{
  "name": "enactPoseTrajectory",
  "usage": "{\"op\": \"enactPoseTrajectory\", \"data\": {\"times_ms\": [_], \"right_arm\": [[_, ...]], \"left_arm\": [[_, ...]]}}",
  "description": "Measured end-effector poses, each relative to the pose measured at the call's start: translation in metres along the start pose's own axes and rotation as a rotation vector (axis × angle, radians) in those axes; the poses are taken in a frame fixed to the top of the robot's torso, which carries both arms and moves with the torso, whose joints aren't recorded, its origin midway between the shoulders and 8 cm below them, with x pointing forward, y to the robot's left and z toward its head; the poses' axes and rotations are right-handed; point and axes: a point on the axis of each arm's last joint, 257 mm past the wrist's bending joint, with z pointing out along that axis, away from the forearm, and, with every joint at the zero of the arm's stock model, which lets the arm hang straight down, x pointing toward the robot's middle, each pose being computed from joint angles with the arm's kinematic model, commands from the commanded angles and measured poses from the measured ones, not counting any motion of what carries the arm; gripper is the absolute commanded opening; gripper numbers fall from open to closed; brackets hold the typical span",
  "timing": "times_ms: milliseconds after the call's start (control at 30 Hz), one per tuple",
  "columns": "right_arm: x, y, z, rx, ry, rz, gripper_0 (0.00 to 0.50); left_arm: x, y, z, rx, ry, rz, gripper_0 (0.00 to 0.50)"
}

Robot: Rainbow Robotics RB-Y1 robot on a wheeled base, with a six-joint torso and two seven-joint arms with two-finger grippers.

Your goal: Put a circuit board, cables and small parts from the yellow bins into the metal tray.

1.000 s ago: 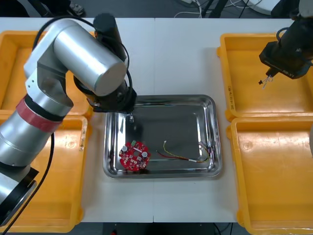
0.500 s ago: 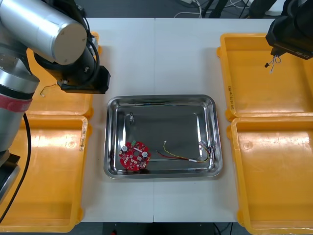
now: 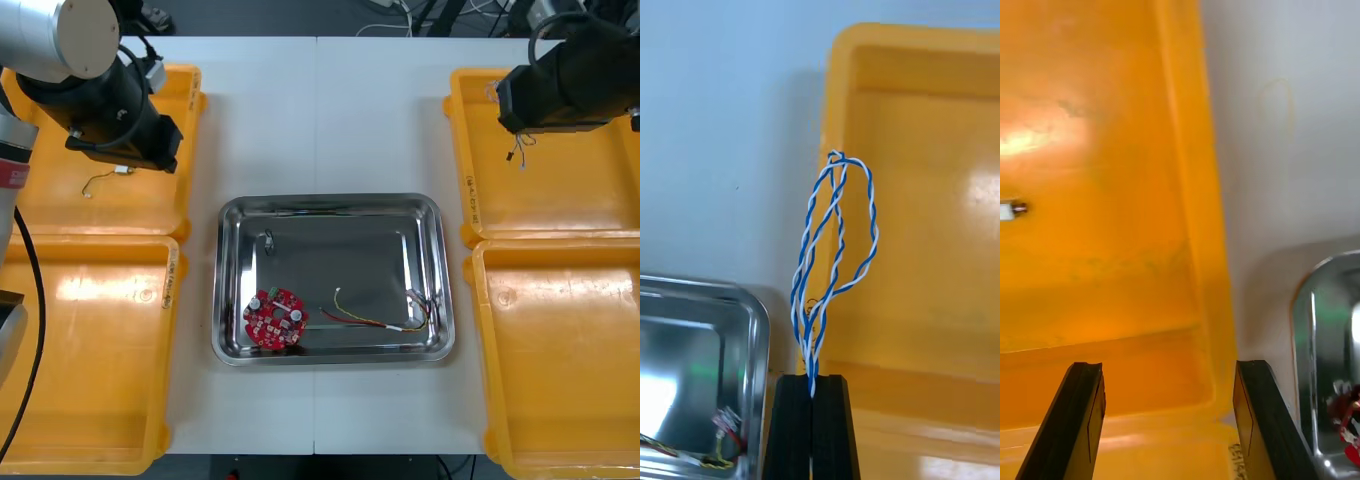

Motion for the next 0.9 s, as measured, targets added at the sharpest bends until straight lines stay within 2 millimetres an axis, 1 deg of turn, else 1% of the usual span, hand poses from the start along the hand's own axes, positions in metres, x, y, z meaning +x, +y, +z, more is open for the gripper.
{"op": "enactPoseTrajectory", "data": {"times_ms": [67, 200, 267, 367, 467, 533, 733, 833, 900], "right_arm": [[0.003, 0.009, 0.001, -0.002, 0.004, -0.085, 0.000], [0.010, 0.021, 0.006, -0.008, 0.024, -0.167, 0.000], [0.014, 0.026, 0.010, -0.010, 0.037, -0.254, 0.000], [0.021, 0.035, 0.016, -0.013, 0.059, -0.415, 0.000], [0.032, 0.045, 0.023, -0.017, 0.089, -0.492, 0.000], [0.039, 0.052, 0.028, -0.017, 0.109, -0.534, 0.000], [0.058, 0.068, 0.039, -0.043, 0.157, -0.817, 0.000], [0.065, 0.074, 0.043, -0.055, 0.172, -0.854, 0.000], [0.070, 0.078, 0.045, -0.063, 0.182, -0.894, 0.000]], "left_arm": [[-0.002, 0.010, 0.002, 0.001, -0.003, -0.033, 0.500], [-0.009, 0.027, 0.009, 0.012, -0.018, -0.096, 0.500], [-0.012, 0.034, 0.015, 0.010, -0.025, -0.119, 0.500], [-0.018, 0.041, 0.024, 0.010, -0.035, -0.145, 0.500], [-0.024, 0.047, 0.032, 0.011, -0.048, -0.162, 0.500], [-0.027, 0.051, 0.037, 0.008, -0.056, -0.153, 0.500], [-0.027, 0.067, 0.052, -0.022, -0.057, -0.046, 0.500], [-0.024, 0.073, 0.059, -0.031, -0.051, 0.002, 0.500], [-0.024, 0.076, 0.063, -0.035, -0.053, 0.002, 0.500]]}}
